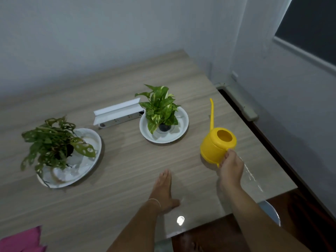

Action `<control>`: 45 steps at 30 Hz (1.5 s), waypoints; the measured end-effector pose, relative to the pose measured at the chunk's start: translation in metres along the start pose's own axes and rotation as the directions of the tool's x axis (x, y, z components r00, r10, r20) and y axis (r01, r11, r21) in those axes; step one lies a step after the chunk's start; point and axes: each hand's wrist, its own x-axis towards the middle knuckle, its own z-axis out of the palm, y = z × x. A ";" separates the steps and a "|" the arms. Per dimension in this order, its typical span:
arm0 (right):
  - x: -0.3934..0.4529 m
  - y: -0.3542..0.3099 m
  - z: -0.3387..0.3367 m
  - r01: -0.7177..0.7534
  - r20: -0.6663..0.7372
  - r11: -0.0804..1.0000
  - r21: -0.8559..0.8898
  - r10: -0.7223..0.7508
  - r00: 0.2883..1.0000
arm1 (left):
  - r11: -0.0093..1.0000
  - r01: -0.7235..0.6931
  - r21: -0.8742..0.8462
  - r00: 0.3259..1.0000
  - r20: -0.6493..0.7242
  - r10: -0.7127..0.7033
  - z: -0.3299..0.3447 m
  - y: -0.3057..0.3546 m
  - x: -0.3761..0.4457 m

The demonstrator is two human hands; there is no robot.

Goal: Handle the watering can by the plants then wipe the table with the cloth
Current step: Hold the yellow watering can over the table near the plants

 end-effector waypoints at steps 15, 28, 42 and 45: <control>-0.081 -0.044 0.036 0.300 0.209 0.952 -0.059 -0.282 0.936 | 0.999 0.046 0.005 0.995 -0.087 -0.046 -0.016 -0.071 -0.037; -0.111 -0.041 0.062 0.353 0.168 0.902 -0.247 -0.319 0.933 | 0.995 0.099 0.022 0.995 -0.007 -0.099 -0.012 -0.072 -0.033; -0.131 -0.047 0.062 0.371 0.103 0.899 -0.234 -0.356 0.929 | 0.994 0.105 0.011 0.994 0.042 -0.106 -0.016 -0.069 -0.035; -0.135 -0.044 0.057 0.372 0.091 0.902 -0.219 -0.360 0.928 | 0.995 0.100 0.015 0.994 0.043 -0.101 -0.016 -0.069 -0.036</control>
